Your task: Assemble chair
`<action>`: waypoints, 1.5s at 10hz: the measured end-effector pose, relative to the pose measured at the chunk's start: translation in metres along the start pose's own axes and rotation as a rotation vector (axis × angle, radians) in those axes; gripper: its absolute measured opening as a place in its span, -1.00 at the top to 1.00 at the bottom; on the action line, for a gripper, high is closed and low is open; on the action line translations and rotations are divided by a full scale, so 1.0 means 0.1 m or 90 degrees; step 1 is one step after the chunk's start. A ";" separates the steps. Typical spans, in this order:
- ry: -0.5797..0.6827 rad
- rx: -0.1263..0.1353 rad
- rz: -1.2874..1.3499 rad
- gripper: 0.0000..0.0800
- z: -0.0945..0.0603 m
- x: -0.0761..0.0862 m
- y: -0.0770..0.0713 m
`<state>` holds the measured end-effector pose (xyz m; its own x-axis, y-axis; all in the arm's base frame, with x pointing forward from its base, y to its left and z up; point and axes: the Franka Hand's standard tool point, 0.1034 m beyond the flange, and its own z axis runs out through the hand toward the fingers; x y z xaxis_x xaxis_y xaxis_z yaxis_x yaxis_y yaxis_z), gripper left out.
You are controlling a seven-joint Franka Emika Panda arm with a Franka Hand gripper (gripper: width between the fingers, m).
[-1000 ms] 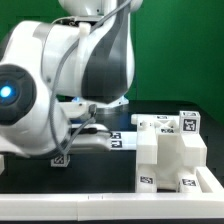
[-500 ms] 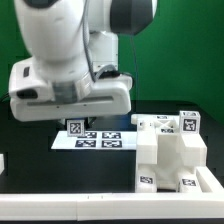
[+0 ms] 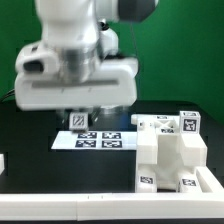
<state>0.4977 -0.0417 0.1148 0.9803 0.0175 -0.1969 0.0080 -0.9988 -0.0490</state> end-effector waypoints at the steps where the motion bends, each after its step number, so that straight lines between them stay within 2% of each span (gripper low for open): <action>1: 0.047 -0.004 -0.010 0.30 -0.19 0.08 -0.12; 4: 0.183 -0.025 -0.018 0.30 -0.18 0.11 -0.05; 5: 0.225 -0.032 -0.011 0.29 -0.20 0.14 -0.08; 6: 0.289 -0.038 -0.013 0.29 -0.25 0.19 -0.25; 8: 0.363 -0.025 -0.007 0.29 -0.32 0.25 -0.65; 9: 0.420 -0.031 -0.021 0.29 -0.39 0.31 -0.76; 10: 0.459 -0.051 -0.030 0.29 -0.36 0.27 -0.67; 11: 0.438 -0.047 -0.030 0.29 -0.30 0.25 -0.68; 13: 0.441 -0.045 -0.026 0.29 -0.29 0.25 -0.72; 14: 0.440 -0.040 -0.030 0.29 -0.21 0.23 -0.86; 15: 0.438 -0.039 -0.036 0.29 -0.16 0.23 -0.95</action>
Offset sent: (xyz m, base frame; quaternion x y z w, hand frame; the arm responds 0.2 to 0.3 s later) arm 0.0000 0.0000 0.0000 0.0000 0.1938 0.0000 0.9810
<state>0.5228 0.0523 0.1304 0.8799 0.0570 0.4718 0.0544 -0.9983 0.0192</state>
